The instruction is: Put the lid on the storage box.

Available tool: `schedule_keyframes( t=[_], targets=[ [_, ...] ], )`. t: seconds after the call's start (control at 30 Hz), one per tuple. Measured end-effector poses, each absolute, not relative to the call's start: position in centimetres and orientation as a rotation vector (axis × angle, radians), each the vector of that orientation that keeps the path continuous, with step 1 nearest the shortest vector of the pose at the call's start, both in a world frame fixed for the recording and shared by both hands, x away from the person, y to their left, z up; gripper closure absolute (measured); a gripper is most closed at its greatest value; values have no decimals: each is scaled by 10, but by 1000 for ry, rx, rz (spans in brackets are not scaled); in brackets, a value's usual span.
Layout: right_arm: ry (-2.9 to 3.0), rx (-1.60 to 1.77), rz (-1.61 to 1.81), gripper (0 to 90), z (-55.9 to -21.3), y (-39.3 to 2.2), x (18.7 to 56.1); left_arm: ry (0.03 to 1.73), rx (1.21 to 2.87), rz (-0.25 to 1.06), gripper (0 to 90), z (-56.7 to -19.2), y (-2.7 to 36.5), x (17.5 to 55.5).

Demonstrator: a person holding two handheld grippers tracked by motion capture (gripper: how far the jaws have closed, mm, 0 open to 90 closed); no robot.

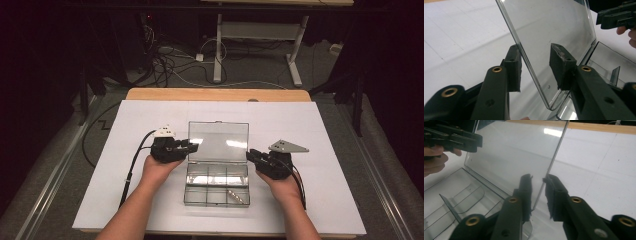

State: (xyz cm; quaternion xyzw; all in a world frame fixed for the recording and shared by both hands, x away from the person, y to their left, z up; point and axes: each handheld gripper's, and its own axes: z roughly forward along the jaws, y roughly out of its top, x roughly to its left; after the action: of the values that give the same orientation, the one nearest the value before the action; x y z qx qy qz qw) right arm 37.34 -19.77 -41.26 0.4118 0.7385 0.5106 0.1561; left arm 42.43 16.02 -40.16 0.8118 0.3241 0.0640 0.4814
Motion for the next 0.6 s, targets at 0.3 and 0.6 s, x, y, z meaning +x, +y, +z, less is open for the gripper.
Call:
schedule_keyframes(
  t=[0.3, 0.6],
  targets=[
    [2110, 1140, 1492, 900, -411, -193, 368, 761, 1965, 196, 662, -398, 162, 415],
    [2134, 1111, 1467, 900, -410, -187, 364, 741, 1963, 224, 686, -394, 163, 407]
  ],
)
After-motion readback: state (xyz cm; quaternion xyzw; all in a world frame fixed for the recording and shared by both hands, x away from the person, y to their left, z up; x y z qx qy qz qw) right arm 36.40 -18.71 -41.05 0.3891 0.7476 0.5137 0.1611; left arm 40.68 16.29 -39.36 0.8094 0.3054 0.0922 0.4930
